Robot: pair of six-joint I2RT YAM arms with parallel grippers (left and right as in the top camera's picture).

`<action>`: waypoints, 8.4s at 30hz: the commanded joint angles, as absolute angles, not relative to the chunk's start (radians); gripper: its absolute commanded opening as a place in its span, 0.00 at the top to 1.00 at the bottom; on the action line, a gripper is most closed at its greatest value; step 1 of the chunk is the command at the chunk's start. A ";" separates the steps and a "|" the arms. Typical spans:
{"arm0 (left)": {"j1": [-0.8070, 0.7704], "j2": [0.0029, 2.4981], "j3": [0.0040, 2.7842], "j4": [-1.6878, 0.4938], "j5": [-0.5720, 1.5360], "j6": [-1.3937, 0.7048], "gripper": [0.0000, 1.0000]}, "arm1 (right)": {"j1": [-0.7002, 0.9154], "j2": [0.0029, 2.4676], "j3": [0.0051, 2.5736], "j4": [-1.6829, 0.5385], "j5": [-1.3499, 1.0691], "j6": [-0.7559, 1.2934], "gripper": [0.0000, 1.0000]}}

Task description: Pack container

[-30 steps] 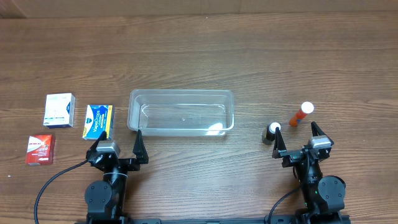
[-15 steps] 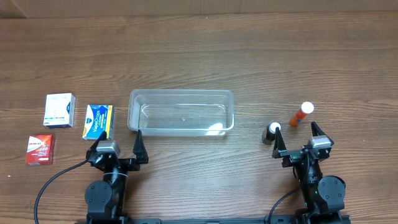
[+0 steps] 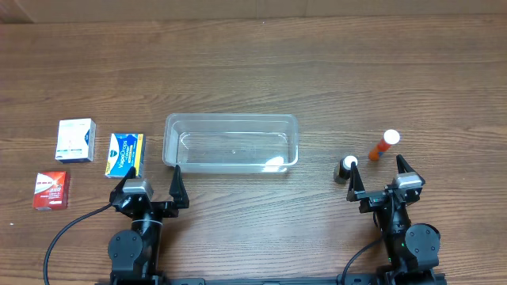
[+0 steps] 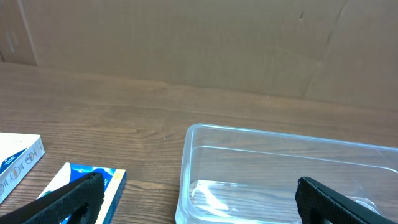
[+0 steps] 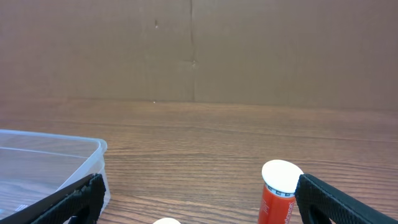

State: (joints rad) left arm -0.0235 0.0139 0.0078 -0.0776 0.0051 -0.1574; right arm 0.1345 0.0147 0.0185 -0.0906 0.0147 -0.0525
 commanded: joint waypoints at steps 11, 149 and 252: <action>-0.012 0.004 0.006 -0.078 0.019 -0.164 0.00 | 0.136 0.003 0.008 -0.084 0.013 -0.053 0.00; -0.013 1.046 1.201 -1.260 0.027 -0.240 0.00 | 0.136 1.570 1.177 -1.143 -0.076 0.237 0.40; -0.013 1.046 1.201 -1.260 0.027 -0.240 0.00 | 0.522 1.865 1.632 -1.135 0.000 0.397 0.96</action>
